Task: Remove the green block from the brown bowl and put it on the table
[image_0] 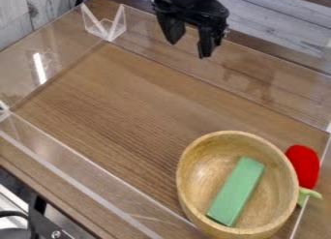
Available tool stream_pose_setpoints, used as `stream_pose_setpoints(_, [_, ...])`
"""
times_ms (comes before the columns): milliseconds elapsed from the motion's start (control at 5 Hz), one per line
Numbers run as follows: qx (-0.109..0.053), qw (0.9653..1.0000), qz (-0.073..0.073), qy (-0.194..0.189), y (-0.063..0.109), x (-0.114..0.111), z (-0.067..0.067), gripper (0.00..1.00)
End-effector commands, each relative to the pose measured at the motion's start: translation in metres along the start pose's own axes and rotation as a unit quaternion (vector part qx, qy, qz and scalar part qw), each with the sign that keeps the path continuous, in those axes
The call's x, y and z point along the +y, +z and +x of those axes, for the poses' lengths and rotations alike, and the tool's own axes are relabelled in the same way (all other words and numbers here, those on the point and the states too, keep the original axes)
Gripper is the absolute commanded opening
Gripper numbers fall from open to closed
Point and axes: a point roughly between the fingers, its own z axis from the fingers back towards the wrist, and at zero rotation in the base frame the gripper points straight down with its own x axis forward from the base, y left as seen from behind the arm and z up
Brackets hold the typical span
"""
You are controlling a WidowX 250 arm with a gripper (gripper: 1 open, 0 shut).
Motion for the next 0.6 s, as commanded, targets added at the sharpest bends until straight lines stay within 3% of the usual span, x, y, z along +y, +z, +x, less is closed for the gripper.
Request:
stream_pose_setpoints(0, [-0.016,0.9998,0.009,0.002,0.0045,0.003,0.0054,1.0])
stream_pose_setpoints(200, [-0.01,0.9999,0.01,0.0,-0.0017,0.0005,0.0026,1.0])
stream_pose_setpoints(400, [-0.016,0.9998,0.012,0.003,0.0005,0.0018,0.0056,1.0])
